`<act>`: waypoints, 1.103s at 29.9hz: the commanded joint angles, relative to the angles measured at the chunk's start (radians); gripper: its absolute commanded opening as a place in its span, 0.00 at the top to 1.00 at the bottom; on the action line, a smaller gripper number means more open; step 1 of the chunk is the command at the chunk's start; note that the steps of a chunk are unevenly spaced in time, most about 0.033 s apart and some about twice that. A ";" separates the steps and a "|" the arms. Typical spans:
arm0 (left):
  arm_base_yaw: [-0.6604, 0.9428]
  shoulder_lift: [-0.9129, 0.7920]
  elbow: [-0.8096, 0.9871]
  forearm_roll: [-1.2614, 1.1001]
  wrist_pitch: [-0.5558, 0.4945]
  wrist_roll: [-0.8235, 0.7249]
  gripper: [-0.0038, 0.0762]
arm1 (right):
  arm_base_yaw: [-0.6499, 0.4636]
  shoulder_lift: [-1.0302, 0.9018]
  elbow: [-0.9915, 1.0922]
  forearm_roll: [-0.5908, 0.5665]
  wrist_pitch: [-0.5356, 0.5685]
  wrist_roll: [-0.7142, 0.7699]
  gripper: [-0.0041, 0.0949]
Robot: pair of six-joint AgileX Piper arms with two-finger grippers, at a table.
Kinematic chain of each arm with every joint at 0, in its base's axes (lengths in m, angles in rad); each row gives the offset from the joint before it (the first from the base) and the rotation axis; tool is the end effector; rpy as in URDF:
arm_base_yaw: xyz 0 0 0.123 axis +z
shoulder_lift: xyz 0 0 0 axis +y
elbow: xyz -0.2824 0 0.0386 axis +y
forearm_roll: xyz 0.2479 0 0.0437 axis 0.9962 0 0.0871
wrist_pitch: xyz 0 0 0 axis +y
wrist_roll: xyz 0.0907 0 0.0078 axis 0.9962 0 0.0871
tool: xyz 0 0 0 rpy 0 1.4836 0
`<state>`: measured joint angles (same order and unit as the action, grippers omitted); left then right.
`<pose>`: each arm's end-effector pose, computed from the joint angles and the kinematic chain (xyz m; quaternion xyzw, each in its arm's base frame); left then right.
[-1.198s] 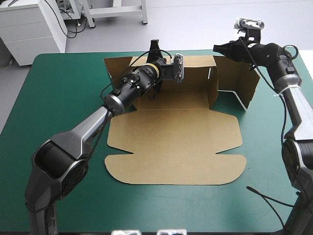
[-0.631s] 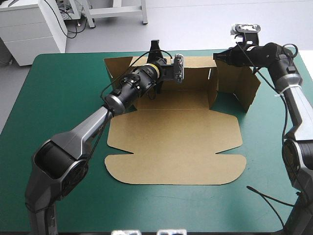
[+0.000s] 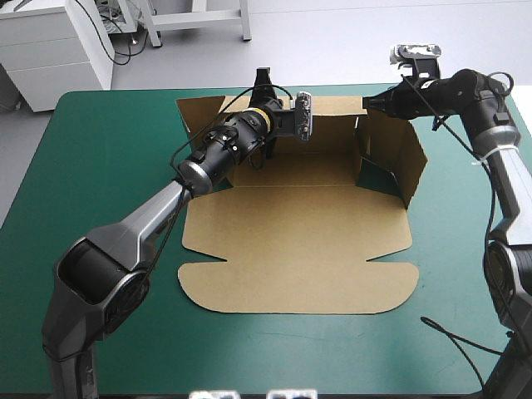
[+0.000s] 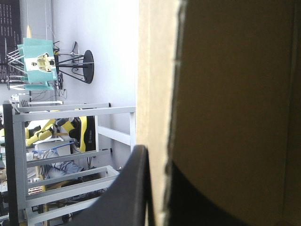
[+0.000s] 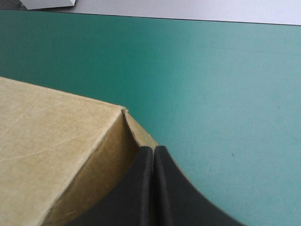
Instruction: Fold the box
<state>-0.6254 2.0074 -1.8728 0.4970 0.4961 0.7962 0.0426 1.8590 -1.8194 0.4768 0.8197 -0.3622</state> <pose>0.4045 -0.2666 0.3307 0.6500 0.5544 0.2481 0.4568 0.4298 0.0489 0.3605 -0.1003 0.8933 0.1587 0.4083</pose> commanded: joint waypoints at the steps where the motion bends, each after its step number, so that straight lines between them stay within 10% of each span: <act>1: 0.000 -0.036 -0.010 -0.023 0.072 -0.020 0.96 | 0.002 -0.085 -0.021 0.004 0.017 -0.012 0.96; 33: 0.000 -0.036 -0.010 -0.051 0.104 -0.032 0.96 | 0.002 0.050 -0.019 -0.087 0.208 0.080 0.96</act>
<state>-0.6254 2.0074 -1.8728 0.4841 0.4997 0.7924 0.0426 1.9346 -1.8156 0.3910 0.9839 -0.2811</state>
